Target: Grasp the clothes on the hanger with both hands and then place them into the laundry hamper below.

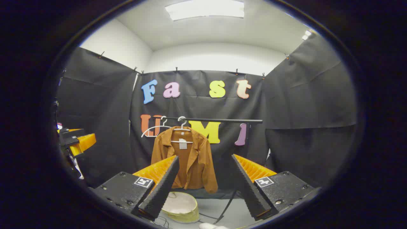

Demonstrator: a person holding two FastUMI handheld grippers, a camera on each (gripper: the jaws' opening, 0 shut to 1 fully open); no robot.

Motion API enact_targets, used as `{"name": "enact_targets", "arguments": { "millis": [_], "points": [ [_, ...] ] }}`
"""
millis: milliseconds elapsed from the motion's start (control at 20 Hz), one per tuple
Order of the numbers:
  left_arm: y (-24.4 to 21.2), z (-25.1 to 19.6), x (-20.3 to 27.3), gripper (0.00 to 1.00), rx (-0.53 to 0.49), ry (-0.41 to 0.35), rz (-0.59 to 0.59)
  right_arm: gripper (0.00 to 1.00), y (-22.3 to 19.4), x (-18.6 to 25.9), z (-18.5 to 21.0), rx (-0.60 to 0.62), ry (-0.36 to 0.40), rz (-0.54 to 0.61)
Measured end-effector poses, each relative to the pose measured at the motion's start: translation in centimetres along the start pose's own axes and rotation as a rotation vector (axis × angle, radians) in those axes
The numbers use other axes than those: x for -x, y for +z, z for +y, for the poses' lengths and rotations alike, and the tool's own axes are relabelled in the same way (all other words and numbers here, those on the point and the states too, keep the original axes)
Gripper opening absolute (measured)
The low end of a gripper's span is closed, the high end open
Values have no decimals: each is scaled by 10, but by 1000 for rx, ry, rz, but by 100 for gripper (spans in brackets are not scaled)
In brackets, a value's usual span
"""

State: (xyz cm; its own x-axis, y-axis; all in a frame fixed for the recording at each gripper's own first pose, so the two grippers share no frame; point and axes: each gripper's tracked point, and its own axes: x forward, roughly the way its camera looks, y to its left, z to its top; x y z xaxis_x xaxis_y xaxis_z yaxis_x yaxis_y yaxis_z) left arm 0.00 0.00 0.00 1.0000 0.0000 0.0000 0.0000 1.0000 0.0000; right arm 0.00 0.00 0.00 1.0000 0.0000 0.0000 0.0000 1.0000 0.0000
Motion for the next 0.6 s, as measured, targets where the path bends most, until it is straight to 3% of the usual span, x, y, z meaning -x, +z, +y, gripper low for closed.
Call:
{"name": "enact_targets", "arguments": {
  "millis": [350, 450, 600],
  "points": [
    [-1, 8, 9, 94, -20, 18, 21, 100, 6, 9, -8, 2, -31, -9],
    [-3, 8, 11, 100, -15, 18, 28, 100, 5, 10, -5, 0, -23, -3],
    [0, 4, 11, 97, -18, 9, 25, 100, 2, 7, -3, -14, -15, 7]
  ]
}}
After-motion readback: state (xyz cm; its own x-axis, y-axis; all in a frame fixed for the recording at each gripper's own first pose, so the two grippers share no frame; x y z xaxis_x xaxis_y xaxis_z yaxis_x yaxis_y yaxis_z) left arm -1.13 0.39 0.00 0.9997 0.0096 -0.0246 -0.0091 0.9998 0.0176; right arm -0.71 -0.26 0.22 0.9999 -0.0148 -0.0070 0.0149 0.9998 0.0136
